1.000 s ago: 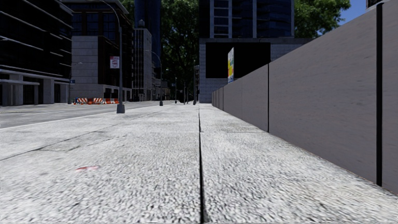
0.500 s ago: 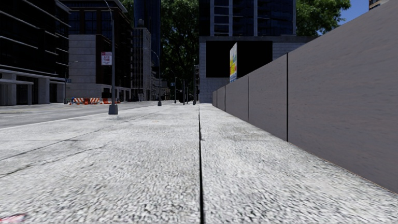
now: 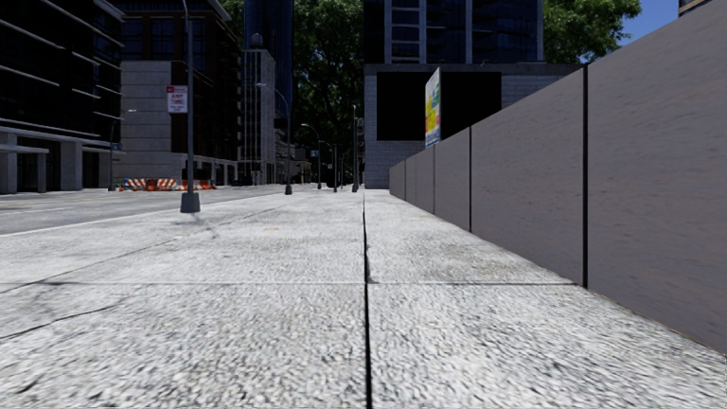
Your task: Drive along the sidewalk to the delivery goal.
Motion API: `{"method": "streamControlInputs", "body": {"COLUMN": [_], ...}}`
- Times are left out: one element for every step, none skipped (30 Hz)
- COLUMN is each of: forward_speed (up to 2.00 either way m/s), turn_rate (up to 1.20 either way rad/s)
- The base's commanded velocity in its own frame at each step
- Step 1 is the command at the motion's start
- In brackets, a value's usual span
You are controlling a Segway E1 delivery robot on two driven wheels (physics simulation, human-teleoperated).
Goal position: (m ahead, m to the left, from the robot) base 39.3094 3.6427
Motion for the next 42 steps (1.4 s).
{"method": "streamControlInputs", "body": {"forward_speed": [2.00, 2.00, 2.00, 2.00, 2.00, 2.00, 2.00, 2.00, 2.00, 2.00, 2.00, 2.00, 2.00, 2.00, 2.00, 2.00, 2.00, 2.00, 2.00, 2.00, 2.00, 2.00, 2.00, 2.00, 2.00, 2.00, 2.00, 2.00, 2.00, 2.00, 2.00, 2.00, 2.00, 2.00, 2.00, 2.00, 2.00, 2.00, 2.00, 2.00, 2.00, 2.00], "turn_rate": [0.00, 0.00, 0.00, 0.00, 0.00, 0.00, 0.00, 0.00, 0.00, 0.00, 0.00, 0.00, 0.00, 0.00, 0.00, 0.00, 0.00, 0.00, 0.00, 0.00, 0.00, 0.00, 0.00, 0.00, 0.00, 0.00, 0.00, 0.00, 0.00, 0.00, 0.00, 0.00, 0.00, 0.00, 0.00, 0.00, 0.00, 0.00, 0.00, 0.00, 0.00, 0.00]}}
